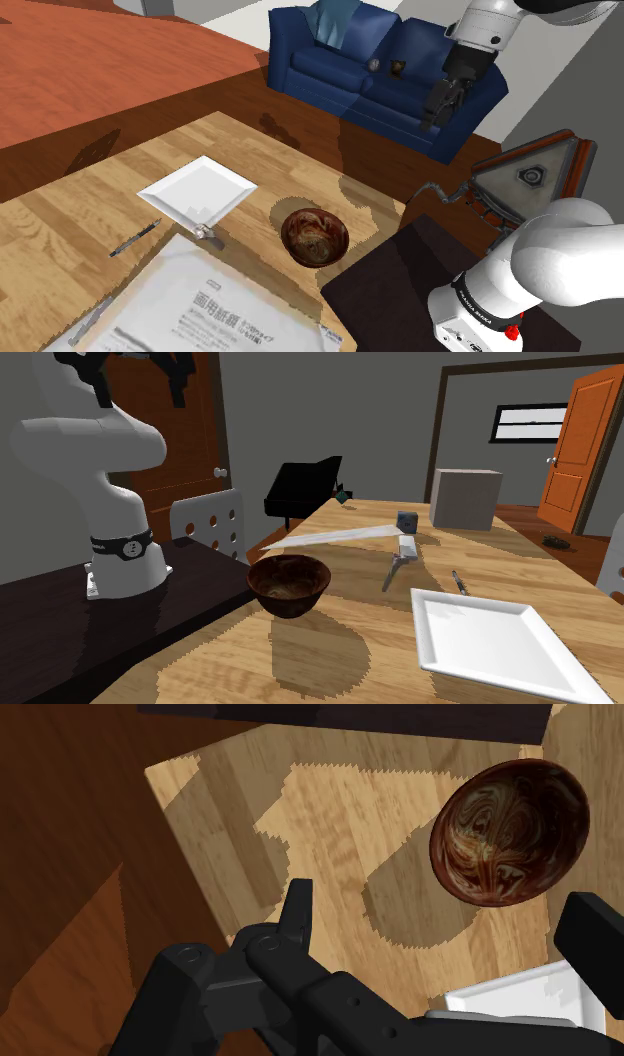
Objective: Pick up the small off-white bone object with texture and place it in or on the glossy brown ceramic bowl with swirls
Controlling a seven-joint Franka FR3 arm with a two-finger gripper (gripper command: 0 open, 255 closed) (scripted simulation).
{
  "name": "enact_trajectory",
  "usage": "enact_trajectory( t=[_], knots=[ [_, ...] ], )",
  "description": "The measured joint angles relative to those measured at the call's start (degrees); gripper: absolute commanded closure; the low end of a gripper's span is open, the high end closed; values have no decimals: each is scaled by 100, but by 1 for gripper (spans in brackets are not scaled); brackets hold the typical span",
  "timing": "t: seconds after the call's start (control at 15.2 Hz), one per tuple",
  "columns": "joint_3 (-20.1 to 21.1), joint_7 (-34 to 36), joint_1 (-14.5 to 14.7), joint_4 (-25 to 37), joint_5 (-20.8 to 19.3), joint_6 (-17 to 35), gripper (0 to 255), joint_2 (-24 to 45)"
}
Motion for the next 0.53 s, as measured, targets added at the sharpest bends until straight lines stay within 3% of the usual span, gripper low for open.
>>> enact_trajectory(
  t=[0.13, 0.53],
  knots=[
    [64, 65, 22, -26, 30, 57, 0, 21],
    [805, 833, 272, -232, 351, 738, 0, 393]
  ],
)
